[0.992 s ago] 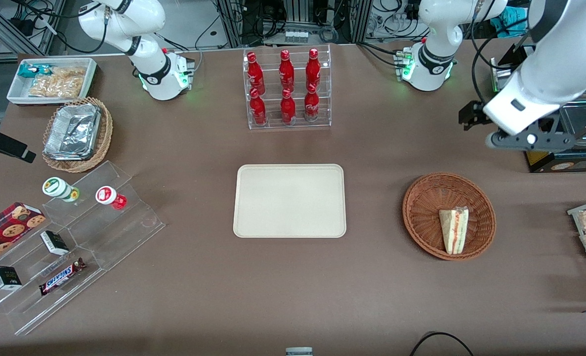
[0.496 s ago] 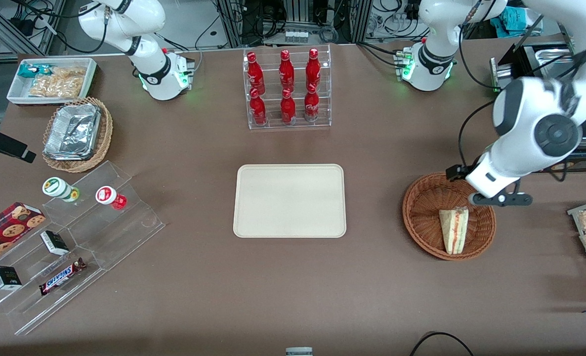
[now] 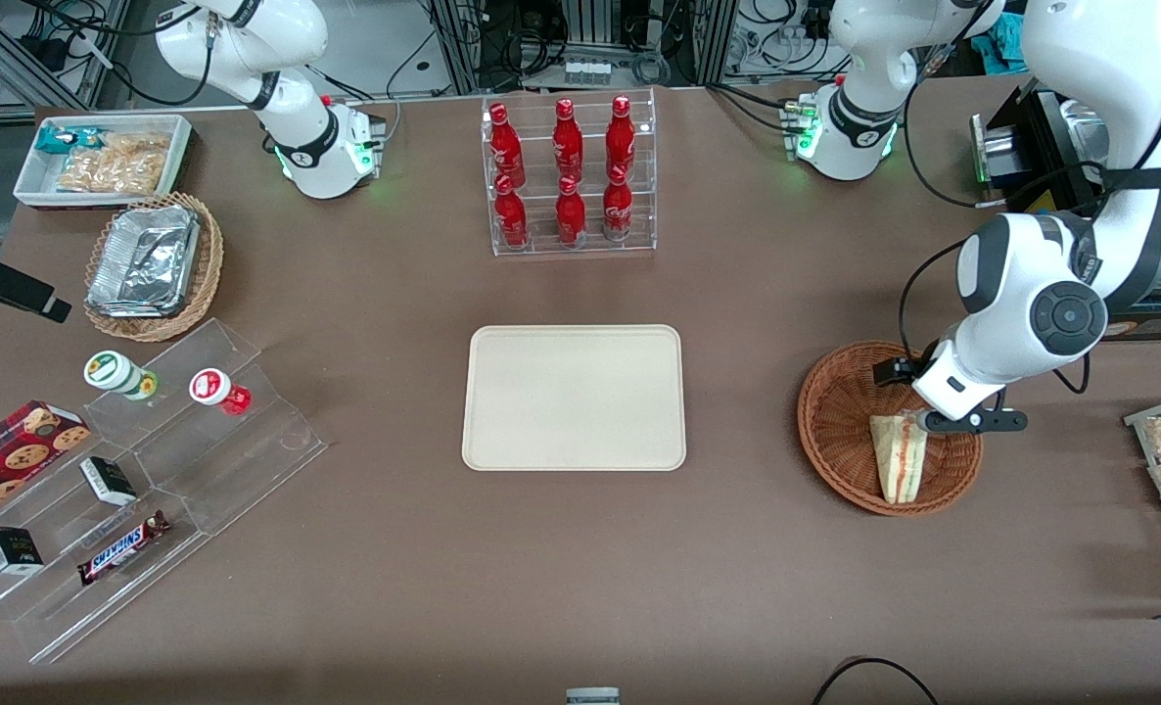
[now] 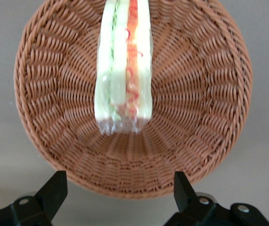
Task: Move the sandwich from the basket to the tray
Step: 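Lower the left gripper and close it on the wrapped sandwich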
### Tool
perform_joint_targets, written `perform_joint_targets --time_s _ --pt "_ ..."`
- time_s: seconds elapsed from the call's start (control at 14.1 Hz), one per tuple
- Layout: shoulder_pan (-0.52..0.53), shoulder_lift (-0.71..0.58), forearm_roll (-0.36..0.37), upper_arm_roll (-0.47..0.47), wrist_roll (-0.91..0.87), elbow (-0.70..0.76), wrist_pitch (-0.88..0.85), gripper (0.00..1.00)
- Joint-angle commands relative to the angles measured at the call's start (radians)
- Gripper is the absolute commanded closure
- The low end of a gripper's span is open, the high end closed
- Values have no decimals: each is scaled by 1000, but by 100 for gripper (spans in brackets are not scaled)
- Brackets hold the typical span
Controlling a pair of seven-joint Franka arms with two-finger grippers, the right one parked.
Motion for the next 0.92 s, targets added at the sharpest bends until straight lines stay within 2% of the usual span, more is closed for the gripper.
perform_joint_targets --time_s 0.0,0.14,0.21,0.57,0.64,0.78,0.85 --pt "13 59 -23 -7 -6 16 94 0" --pt "15 102 -95 -1 -13 26 169 0" --pt "15 119 -108 -1 -13 24 214 0" --pt "21 175 -99 7 10 89 242 0" --pt "22 179 -99 7 9 93 245 9" --pt "21 176 -97 7 7 95 239 79" --pt "21 175 -97 7 7 95 237 86"
